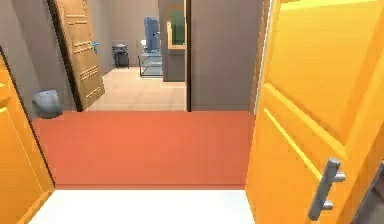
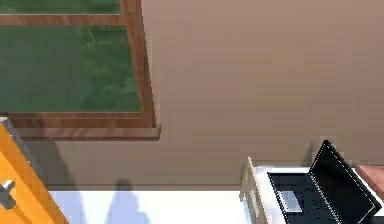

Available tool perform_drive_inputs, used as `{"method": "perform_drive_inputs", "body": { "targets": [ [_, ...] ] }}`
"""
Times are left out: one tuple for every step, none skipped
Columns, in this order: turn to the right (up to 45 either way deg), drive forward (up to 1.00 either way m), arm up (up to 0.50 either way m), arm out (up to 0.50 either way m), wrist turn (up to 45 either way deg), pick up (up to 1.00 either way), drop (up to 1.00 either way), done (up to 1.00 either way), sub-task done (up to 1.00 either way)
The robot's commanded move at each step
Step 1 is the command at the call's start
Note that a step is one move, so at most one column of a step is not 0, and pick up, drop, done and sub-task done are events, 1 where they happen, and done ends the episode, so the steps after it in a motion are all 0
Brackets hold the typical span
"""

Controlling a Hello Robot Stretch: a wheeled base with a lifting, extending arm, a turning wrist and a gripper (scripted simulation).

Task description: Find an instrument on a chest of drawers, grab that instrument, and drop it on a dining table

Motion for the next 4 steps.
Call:
{"method": "perform_drive_inputs", "body": {
  "targets": [
    [-45.0, 0.00, 0.00, 0.00, 0.0, 0.00, 0.00, 0.00, 0.00],
    [-42.0, 0.00, 0.00, 0.00, 0.0, 0.00, 0.00, 0.00, 0.00],
    [0.0, 0.20, 0.00, 0.00, 0.0, 0.00, 0.00, 0.00, 0.00],
    [-45.0, 0.00, 0.00, 0.00, 0.0, 0.00, 0.00, 0.00, 0.00]
  ]
}}
